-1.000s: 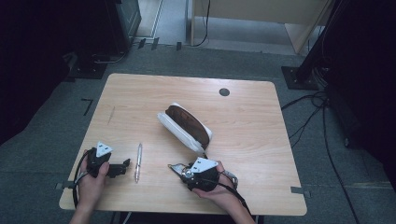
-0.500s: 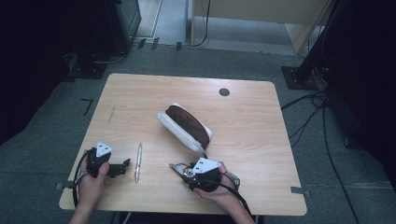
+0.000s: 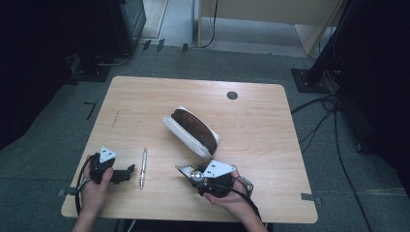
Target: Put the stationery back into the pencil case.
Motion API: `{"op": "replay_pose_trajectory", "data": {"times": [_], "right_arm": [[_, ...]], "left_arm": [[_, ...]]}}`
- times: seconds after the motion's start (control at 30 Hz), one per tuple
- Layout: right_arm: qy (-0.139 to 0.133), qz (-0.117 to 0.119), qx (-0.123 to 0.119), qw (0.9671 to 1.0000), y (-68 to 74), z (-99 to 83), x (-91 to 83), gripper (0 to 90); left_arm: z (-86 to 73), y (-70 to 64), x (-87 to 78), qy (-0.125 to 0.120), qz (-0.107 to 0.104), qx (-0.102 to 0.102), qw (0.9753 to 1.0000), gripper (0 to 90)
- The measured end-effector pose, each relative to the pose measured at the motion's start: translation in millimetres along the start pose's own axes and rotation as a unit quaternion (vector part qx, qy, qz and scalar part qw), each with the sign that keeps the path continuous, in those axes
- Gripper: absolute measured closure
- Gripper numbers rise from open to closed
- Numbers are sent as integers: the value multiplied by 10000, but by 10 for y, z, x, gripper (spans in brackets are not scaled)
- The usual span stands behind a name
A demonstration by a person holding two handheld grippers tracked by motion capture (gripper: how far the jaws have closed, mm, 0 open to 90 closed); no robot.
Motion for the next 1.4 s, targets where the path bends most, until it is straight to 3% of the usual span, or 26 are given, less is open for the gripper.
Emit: {"op": "replay_pose_trajectory", "data": {"times": [0.5,0.83,1.07,1.4], "right_arm": [[-379,-206,96,9990,-140,345,-267,423],[-630,-587,234,9960,-387,584,-423,423],[-679,-902,217,9934,-541,725,-393,423],[-534,-1191,582,9897,-806,740,-189,423]], "left_arm": [[0,0,0,0,1,1,10000,16],[0,0,0,0,1,1,10000,16],[0,0,0,-1,0,0,10000,16],[1,2,1,-13,5,8,10000,16]]}}
Point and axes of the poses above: each handheld gripper's, and its own axes: x roughly forward along the jaws, z roughly out of its top, y roughly to its left, the point moved 4 cm from there along x, roughly forward along the jaws, and after that the axes turned 4 degrees about -x, right-handed, at the moved point
